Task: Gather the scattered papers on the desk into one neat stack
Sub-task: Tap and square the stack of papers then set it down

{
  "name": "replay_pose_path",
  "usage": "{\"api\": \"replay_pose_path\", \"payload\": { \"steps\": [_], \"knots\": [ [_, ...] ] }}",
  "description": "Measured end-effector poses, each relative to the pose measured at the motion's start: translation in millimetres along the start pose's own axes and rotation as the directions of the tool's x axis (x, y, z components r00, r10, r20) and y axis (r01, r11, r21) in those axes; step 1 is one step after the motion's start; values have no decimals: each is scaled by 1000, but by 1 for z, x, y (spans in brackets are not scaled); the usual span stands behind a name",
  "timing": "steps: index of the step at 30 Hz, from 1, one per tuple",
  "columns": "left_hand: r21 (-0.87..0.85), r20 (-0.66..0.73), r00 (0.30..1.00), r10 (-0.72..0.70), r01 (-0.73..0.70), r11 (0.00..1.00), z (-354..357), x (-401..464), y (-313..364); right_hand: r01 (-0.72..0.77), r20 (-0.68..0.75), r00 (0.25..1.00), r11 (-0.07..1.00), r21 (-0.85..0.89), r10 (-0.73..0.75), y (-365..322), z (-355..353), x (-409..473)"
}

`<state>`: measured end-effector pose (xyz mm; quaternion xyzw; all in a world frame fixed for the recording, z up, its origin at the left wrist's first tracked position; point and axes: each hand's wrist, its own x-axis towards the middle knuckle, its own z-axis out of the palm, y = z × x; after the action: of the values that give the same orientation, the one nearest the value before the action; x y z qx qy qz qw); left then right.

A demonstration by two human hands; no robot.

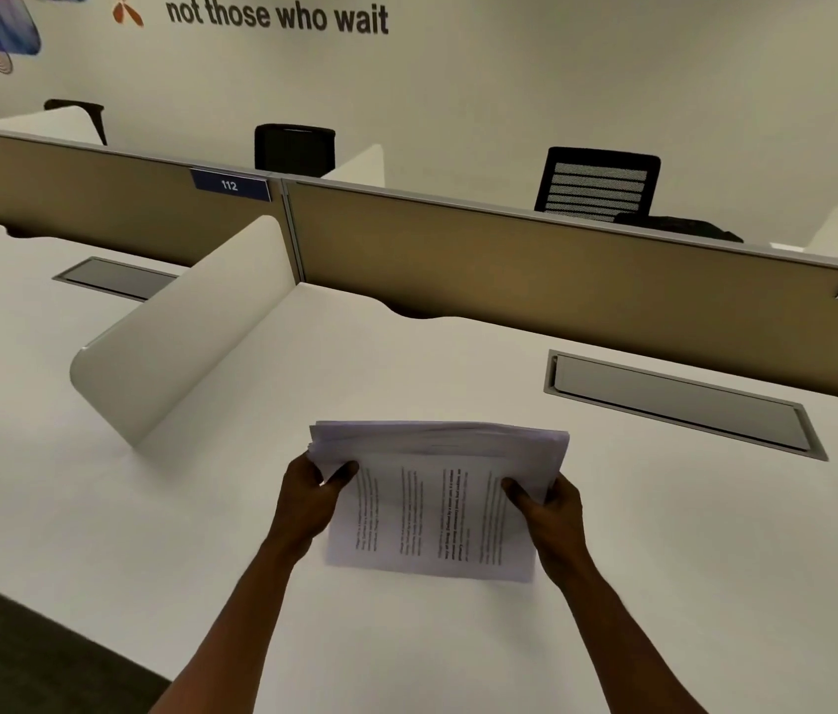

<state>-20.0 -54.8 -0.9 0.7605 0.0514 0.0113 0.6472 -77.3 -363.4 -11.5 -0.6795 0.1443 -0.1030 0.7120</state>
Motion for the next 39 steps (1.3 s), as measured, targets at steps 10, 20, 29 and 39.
{"api": "replay_pose_path", "payload": {
  "steps": [10,20,29,39],
  "knots": [
    [-62,-82,992,97,-102,993,3,4,34,93,-5,996,994,49,-93,-32,2,10],
    [77,53,997,51,-55,995,5,-4,4,-6,27,1000,1000,-16,6,11,-2,0],
    [19,-4,999,48,-48,999,4,1,12,17,-14,1000,1000,-17,-17,-5,-4,7],
    [-94,9,999,37,-36,995,6,11,19,68,-10,998,998,15,-68,-14,6,17]
  ]
}}
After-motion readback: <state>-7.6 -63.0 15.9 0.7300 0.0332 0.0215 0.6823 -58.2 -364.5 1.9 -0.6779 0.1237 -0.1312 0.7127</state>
